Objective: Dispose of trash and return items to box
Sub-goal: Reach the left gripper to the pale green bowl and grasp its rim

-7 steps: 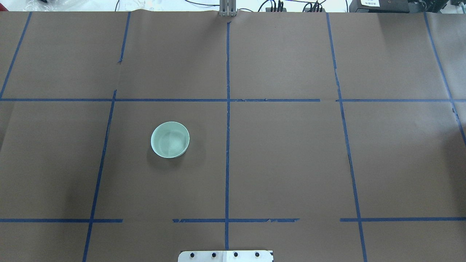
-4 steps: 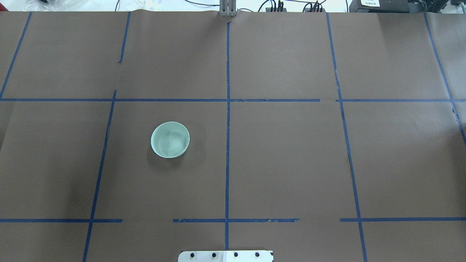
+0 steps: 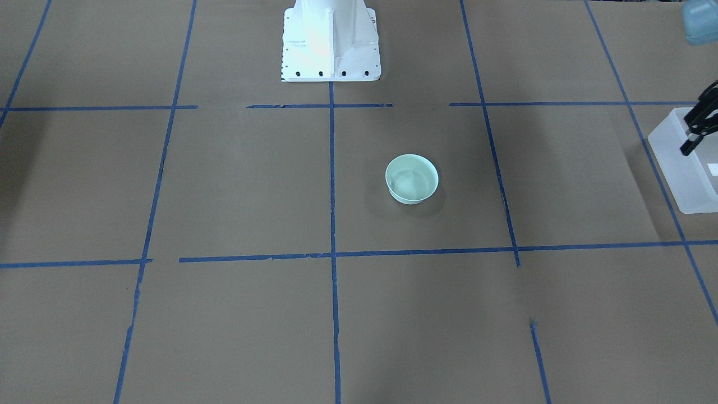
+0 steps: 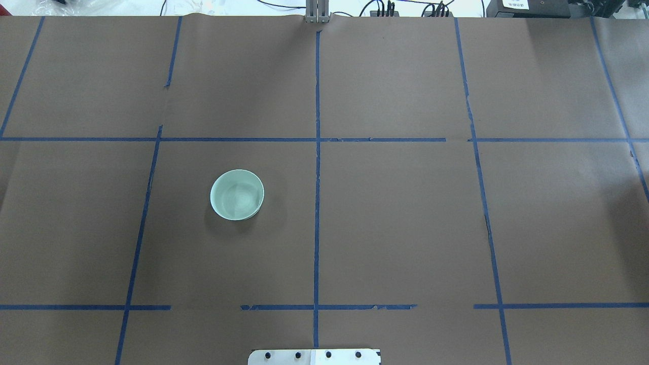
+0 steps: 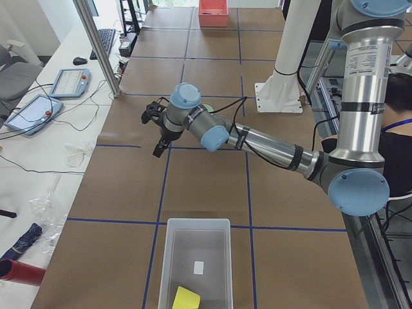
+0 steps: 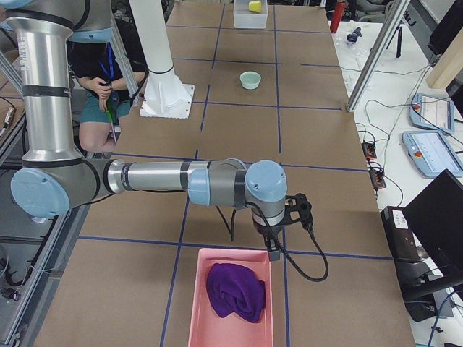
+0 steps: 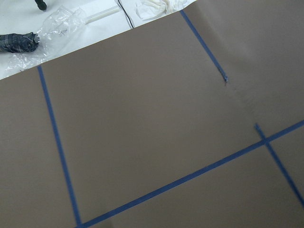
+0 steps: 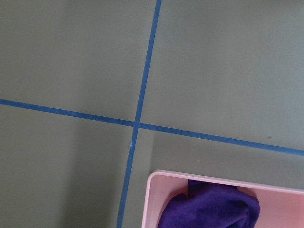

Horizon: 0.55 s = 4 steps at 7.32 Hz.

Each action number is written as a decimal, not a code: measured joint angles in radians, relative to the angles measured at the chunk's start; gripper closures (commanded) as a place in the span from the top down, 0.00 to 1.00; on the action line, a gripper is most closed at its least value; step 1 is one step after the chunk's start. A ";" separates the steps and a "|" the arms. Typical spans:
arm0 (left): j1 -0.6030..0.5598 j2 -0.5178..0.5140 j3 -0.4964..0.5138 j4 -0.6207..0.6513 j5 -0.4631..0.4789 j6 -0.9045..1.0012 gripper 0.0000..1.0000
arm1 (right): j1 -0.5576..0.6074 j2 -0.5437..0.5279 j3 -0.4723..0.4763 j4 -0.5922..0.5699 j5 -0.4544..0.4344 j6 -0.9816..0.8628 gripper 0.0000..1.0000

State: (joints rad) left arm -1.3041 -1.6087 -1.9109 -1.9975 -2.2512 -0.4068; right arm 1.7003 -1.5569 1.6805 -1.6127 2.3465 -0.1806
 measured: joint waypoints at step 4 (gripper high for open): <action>0.489 -0.189 -0.029 0.041 0.276 -0.680 0.75 | -0.013 -0.027 0.009 0.015 0.003 0.014 1.00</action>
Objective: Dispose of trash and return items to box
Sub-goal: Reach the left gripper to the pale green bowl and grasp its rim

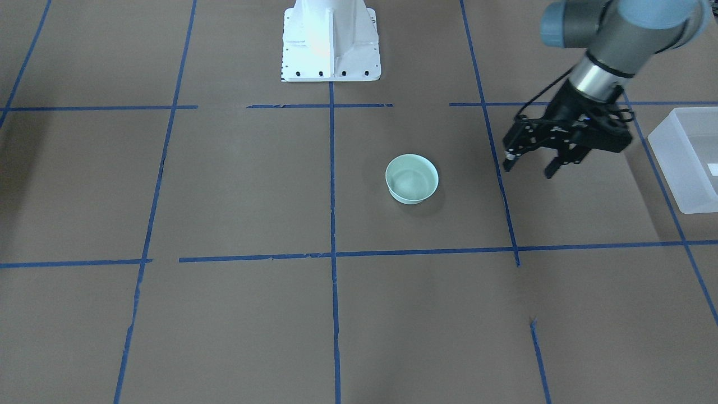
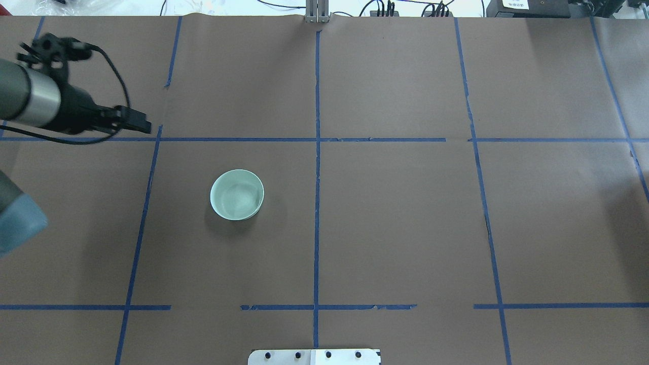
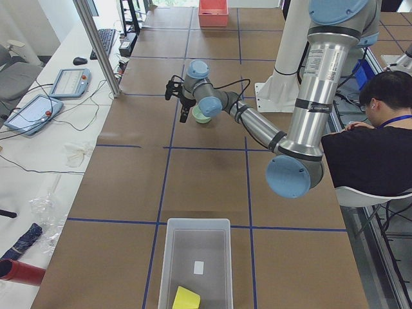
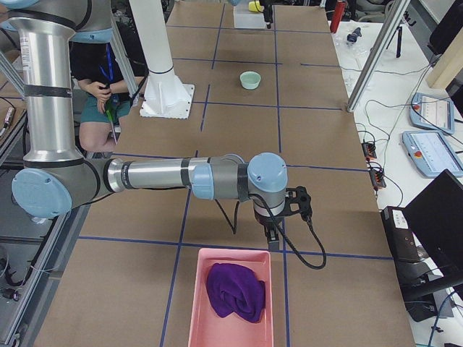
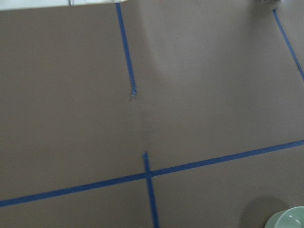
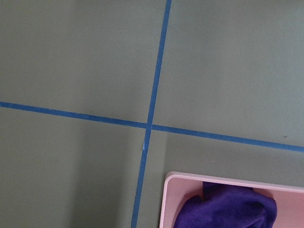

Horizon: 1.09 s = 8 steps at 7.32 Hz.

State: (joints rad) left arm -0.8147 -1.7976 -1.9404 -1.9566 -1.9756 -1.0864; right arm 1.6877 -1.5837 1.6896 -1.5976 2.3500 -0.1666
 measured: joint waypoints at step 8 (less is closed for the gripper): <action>0.314 -0.102 0.147 0.002 0.221 -0.288 0.00 | 0.000 -0.066 0.002 0.085 0.000 -0.001 1.00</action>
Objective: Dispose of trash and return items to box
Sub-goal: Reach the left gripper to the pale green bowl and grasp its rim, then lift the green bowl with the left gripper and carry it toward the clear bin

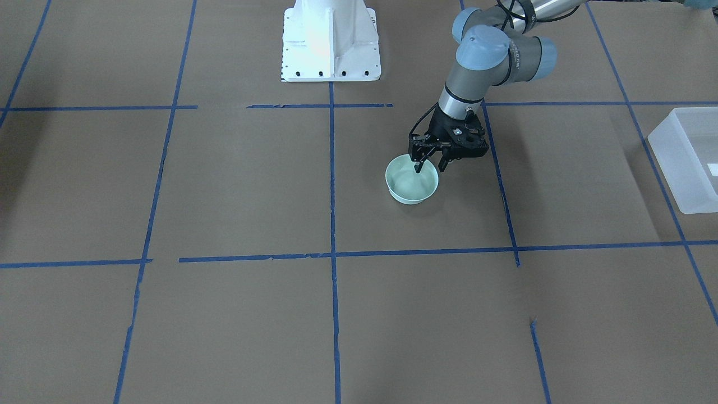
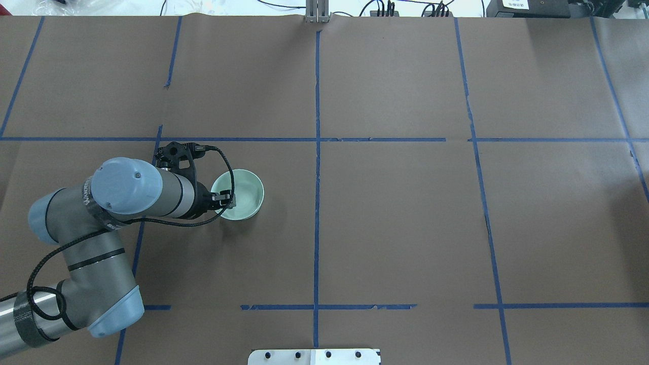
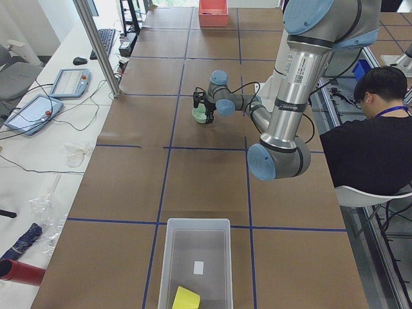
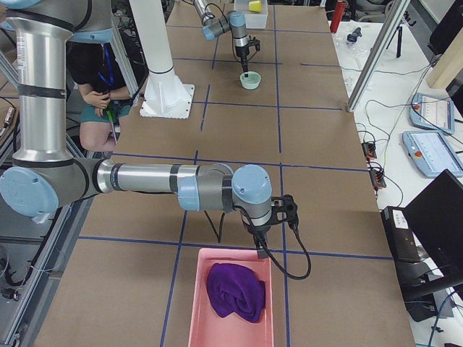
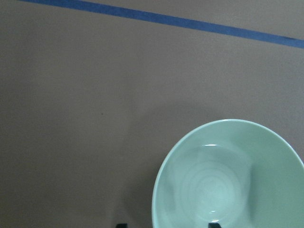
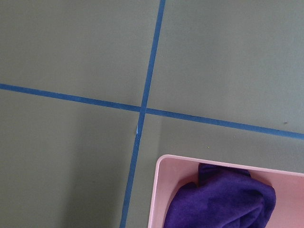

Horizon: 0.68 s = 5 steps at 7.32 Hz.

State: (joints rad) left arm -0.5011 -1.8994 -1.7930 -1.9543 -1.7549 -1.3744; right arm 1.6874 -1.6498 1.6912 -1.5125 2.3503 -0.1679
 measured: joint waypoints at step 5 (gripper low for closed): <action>-0.105 0.004 -0.122 0.116 -0.037 0.176 0.00 | 0.000 -0.009 0.000 0.010 0.000 -0.002 1.00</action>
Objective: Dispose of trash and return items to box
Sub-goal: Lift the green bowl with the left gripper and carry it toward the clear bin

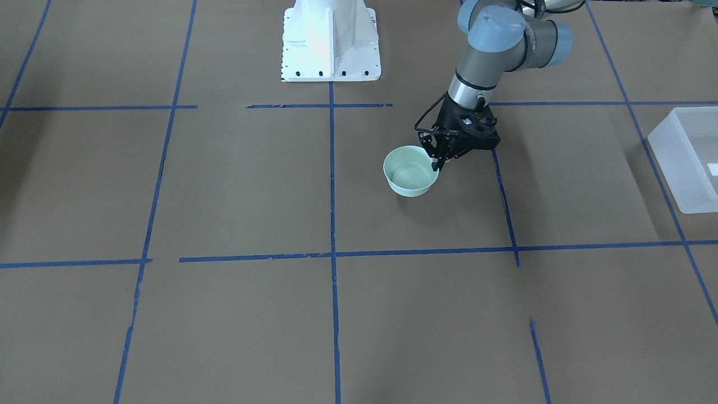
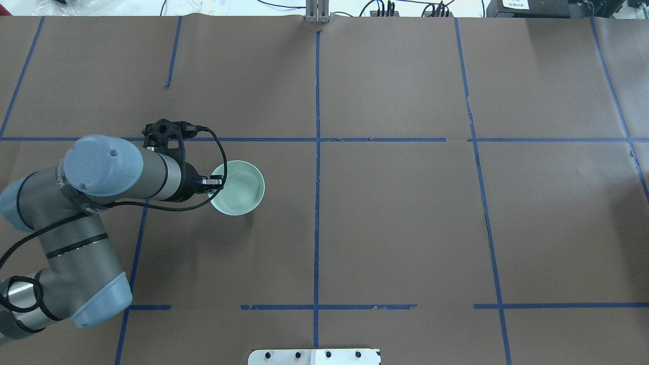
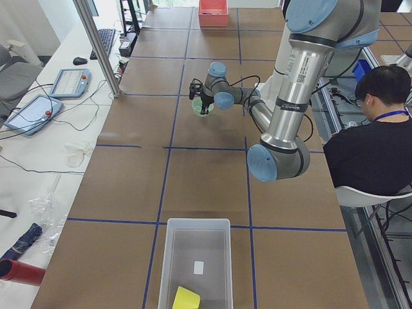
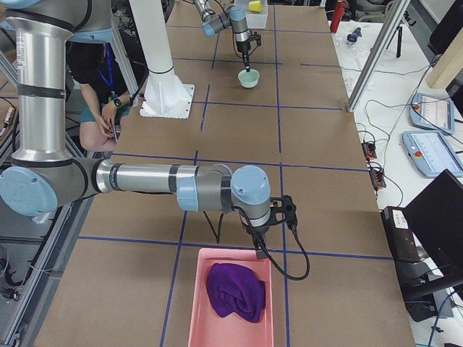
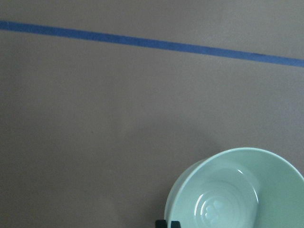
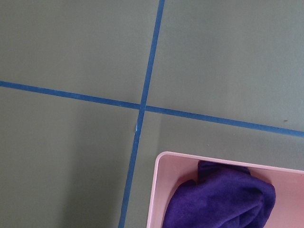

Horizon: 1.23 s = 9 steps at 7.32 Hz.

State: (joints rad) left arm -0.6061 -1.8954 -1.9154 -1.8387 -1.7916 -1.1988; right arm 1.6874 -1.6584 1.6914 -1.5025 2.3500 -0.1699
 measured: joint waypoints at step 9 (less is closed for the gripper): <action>-0.873 0.180 0.121 0.252 -0.346 1.466 0.00 | 0.000 -0.034 -0.003 0.030 -0.003 -0.005 1.00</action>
State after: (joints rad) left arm -1.4790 -1.7159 -1.7941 -1.5866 -2.1377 0.2670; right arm 1.6874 -1.6921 1.6887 -1.4724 2.3470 -0.1750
